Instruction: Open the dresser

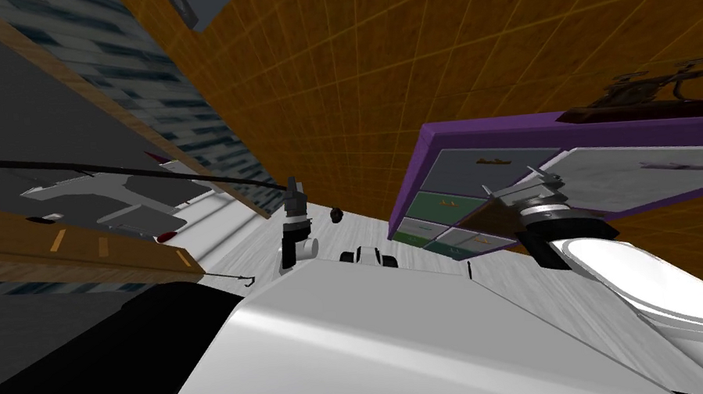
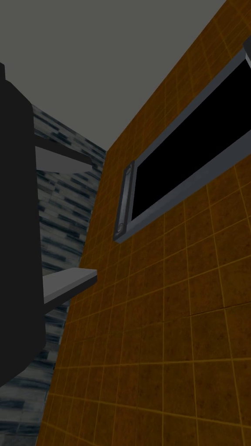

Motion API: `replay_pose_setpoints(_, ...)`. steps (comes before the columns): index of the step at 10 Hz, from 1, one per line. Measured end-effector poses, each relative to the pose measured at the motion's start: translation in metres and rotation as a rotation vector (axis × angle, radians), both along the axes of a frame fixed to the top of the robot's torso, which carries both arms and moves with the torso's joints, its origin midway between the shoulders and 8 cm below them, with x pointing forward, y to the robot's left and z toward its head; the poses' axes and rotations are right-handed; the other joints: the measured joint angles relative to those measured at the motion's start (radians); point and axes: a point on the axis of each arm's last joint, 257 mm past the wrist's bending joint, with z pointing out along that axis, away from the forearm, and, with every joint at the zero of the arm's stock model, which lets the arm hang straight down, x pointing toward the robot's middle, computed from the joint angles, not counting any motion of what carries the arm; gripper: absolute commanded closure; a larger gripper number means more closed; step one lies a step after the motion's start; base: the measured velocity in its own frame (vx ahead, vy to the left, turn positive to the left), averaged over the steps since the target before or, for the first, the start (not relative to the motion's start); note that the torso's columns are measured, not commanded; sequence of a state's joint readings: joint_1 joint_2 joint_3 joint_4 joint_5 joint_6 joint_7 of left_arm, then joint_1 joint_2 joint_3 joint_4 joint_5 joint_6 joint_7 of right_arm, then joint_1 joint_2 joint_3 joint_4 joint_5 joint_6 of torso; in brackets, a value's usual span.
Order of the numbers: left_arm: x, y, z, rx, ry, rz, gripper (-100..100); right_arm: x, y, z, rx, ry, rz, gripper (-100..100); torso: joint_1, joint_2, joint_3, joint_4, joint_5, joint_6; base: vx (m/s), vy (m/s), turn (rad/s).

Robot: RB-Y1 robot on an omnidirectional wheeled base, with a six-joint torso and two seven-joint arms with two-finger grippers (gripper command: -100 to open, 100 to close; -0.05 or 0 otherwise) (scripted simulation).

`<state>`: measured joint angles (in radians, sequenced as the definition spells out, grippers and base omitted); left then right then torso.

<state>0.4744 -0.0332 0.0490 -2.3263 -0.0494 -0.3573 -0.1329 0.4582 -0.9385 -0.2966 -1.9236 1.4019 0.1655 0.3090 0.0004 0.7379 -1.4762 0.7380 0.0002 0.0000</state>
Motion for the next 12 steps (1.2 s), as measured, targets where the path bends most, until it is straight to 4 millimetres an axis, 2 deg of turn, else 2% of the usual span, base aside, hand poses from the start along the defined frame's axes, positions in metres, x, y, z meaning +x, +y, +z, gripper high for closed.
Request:
replay_pose_setpoints(4,0.0,0.0,0.0,0.0,0.0,0.0,0,0.002,-0.014,0.022,-0.154,-0.013,-0.03,-100,-0.002,0.001,0.001,0.0,-0.001,0.0,0.011,0.047,0.014)
replay_pose_setpoints(5,0.0,0.0,0.0,0.0,0.0,0.0,0,0.002,-0.014,0.022,-0.157,-0.014,-0.032,-100,-0.003,0.001,0.001,0.0,-0.001,0.0,0.136,-0.075,-0.291)
replay_pose_setpoints(6,0.0,0.0,0.0,0.0,0.0,0.0,0,-0.001,-0.015,0.018,-0.147,-0.001,-0.032,-100,-0.007,-0.005,-0.003,-0.001,-0.002,0.002,0.232,-0.09,-0.462)
replay_pose_setpoints(8,0.0,0.0,0.0,0.0,0.0,0.0,0,-0.002,-0.012,0.009,-0.136,0.039,-0.011,-100,-0.001,-0.005,-0.004,-0.002,-0.001,-0.001,0.179,-0.042,-0.297)
replay_pose_setpoints(10,0.0,0.0,0.0,0.0,0.0,0.0,0,0.001,-0.003,-0.002,-0.124,0.083,0.031,-100,0.003,0.008,0.005,0.002,0.001,-0.001,0.015,0.002,0.001)
replay_pose_setpoints(12,0.0,0.0,0.0,0.0,0.0,0.0,0,-0.001,-0.002,-0.008,-0.112,0.101,0.045,-100,-0.003,-0.002,0.0,0.0,-0.001,0.002,0.206,-0.064,-0.421)
